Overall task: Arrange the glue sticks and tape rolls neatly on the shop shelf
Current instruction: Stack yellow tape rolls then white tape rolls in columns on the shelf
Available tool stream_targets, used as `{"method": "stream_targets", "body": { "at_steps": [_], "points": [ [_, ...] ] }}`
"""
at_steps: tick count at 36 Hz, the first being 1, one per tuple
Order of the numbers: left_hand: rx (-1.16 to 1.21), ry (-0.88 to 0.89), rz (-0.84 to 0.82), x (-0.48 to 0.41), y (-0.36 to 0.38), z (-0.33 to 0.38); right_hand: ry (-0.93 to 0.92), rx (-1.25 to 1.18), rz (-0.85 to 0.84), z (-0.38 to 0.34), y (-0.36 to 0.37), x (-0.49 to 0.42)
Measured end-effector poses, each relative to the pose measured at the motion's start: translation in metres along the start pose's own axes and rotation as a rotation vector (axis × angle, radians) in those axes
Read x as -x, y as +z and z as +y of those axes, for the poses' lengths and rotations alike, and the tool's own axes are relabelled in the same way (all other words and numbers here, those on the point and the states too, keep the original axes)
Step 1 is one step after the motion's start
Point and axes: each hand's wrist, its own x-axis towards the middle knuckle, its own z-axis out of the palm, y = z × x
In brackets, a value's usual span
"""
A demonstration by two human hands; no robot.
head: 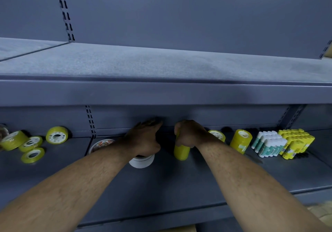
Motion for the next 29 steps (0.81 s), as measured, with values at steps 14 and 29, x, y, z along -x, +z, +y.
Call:
{"method": "stream_targets", "body": {
  "at_steps": [14,29],
  "points": [
    [0.001,-0.039,-0.015,0.002,-0.005,0.003,0.005,0.042,-0.027,0.010,0.001,0.003],
    [0.047,-0.276,0.116,0.062,-0.015,-0.003,-0.280,0.170,0.195,-0.041,0.019,0.012]
  ]
}}
